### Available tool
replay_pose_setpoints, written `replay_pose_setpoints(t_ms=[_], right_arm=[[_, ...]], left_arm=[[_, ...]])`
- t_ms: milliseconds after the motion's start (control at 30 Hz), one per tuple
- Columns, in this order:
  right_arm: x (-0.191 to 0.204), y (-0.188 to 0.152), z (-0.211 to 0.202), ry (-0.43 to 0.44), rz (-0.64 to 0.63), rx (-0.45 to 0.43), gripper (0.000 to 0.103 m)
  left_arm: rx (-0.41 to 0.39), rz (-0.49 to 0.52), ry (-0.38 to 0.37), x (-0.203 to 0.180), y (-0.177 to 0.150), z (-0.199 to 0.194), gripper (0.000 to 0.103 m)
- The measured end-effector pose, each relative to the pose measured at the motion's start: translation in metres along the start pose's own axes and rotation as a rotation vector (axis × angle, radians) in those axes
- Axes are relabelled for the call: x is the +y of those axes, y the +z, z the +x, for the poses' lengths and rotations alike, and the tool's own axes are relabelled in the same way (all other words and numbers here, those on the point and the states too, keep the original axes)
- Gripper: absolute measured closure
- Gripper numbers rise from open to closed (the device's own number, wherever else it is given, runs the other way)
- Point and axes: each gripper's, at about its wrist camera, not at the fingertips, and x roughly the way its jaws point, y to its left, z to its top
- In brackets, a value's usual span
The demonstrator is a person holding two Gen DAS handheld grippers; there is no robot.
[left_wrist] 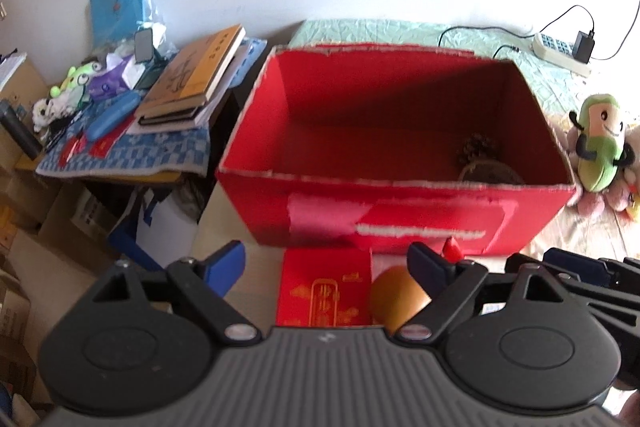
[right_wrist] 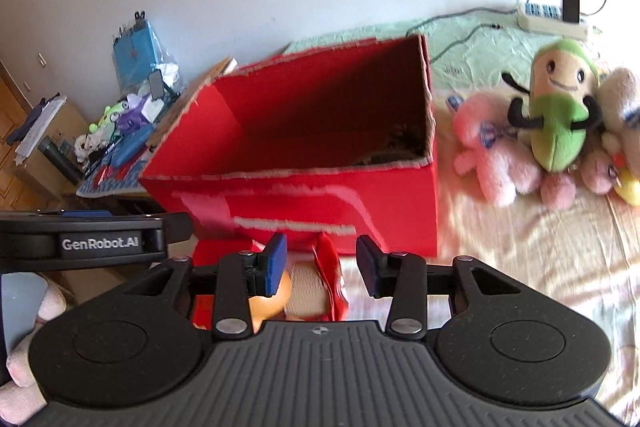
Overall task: Organize objects
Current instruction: 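Withdraw the right gripper from the box toward the orange gourd, then grasp the neck of the orange gourd with the right gripper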
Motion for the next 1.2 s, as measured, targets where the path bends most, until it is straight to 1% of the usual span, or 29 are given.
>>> replay_pose_setpoints(t_ms=[67,133,167,267,333,433,500,633,667,767,833,933,1067,1133,1200], right_arm=[[-0.003,-0.006,0.0,0.007,0.003,0.013,0.067],[-0.006,-0.012,0.001,0.019,0.009,0.029,0.069],[-0.007,-0.016,0.001,0.024,0.012,0.034,0.073],[-0.011,-0.025,0.004,0.04,0.023,0.057,0.079],[-0.015,-0.029,0.005,0.053,0.041,0.071,0.081],[-0.021,-0.035,0.008,0.074,0.068,0.09,0.083],[-0.025,-0.037,0.01,0.099,0.087,0.103,0.084],[-0.034,-0.04,0.016,0.182,0.157,0.147,0.083],[-0.036,-0.04,0.018,0.205,0.183,0.157,0.083],[-0.043,-0.039,0.023,0.254,0.252,0.175,0.082],[-0.047,-0.037,0.025,0.278,0.286,0.178,0.082],[-0.051,-0.032,0.028,0.318,0.331,0.184,0.082],[-0.051,-0.027,0.032,0.378,0.357,0.208,0.081],[-0.047,-0.025,0.037,0.402,0.346,0.237,0.08],[-0.039,-0.024,0.041,0.41,0.317,0.264,0.077]], left_arm=[[0.01,0.0,0.002,0.0,-0.007,0.001,0.014],[0.024,-0.004,-0.006,0.001,-0.014,0.002,0.014],[0.032,-0.011,-0.019,0.002,-0.017,0.004,0.014],[0.045,-0.018,-0.063,0.004,-0.029,0.006,0.014],[0.034,-0.017,-0.105,0.006,-0.038,0.005,0.014],[0.027,-0.035,-0.186,0.011,-0.051,0.006,0.012],[0.019,-0.051,-0.241,0.014,-0.058,0.008,0.009],[0.021,-0.075,-0.337,0.014,-0.067,0.012,0.005],[0.022,-0.084,-0.351,0.013,-0.068,0.013,0.001],[0.005,-0.091,-0.37,0.013,-0.067,0.013,0.001],[-0.017,-0.079,-0.367,0.013,-0.067,0.012,0.001],[-0.053,-0.031,-0.351,0.009,-0.065,0.013,0.001],[-0.055,0.034,-0.382,0.004,-0.067,0.018,0.002],[-0.051,0.057,-0.391,0.002,-0.068,0.021,0.006],[-0.031,0.056,-0.421,0.002,-0.067,0.027,0.017]])
